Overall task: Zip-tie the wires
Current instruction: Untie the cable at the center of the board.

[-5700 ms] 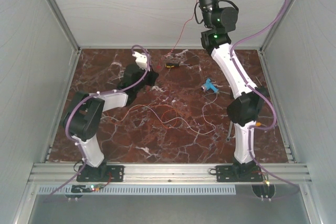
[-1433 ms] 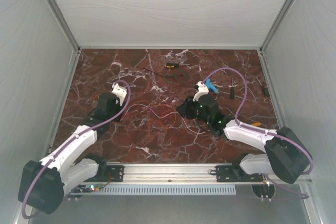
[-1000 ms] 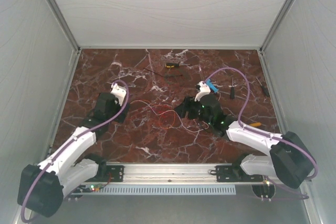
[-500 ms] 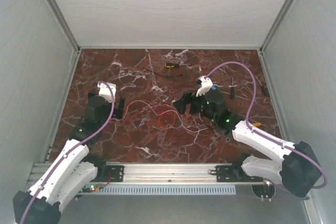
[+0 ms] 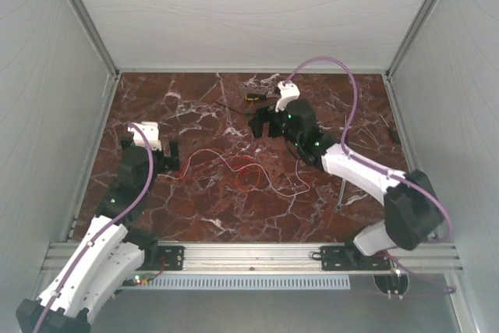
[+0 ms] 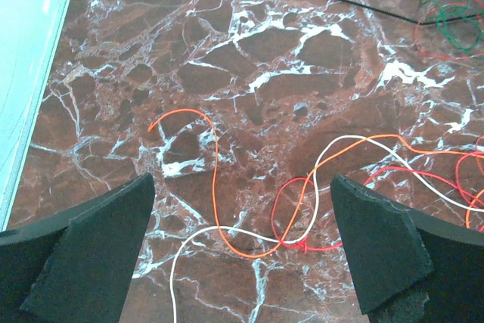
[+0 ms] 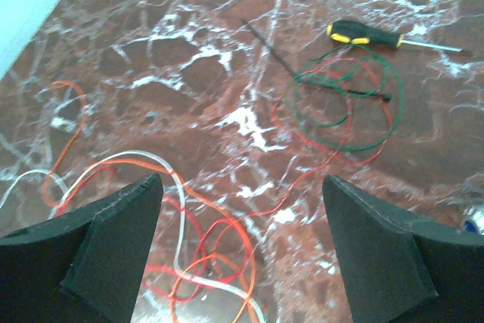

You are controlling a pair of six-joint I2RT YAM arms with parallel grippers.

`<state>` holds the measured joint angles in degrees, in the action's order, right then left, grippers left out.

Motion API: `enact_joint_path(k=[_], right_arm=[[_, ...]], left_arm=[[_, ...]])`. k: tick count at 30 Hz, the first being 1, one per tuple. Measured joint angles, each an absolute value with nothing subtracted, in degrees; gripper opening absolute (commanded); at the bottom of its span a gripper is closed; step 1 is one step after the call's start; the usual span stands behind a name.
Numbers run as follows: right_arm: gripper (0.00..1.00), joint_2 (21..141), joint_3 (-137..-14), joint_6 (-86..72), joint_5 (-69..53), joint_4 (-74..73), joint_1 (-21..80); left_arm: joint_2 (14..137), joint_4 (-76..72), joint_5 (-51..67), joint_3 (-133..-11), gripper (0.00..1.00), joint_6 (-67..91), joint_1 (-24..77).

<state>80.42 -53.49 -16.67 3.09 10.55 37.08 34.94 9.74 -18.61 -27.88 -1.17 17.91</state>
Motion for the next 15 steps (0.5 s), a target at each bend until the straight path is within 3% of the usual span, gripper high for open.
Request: enact_joint_path(k=[15], right_arm=[[0.70, 112.09, -79.31, 5.54, -4.75, -1.72, 31.55]], left_arm=[[34.89, 8.19, -14.26, -27.88, 1.00, -1.15, 17.89]])
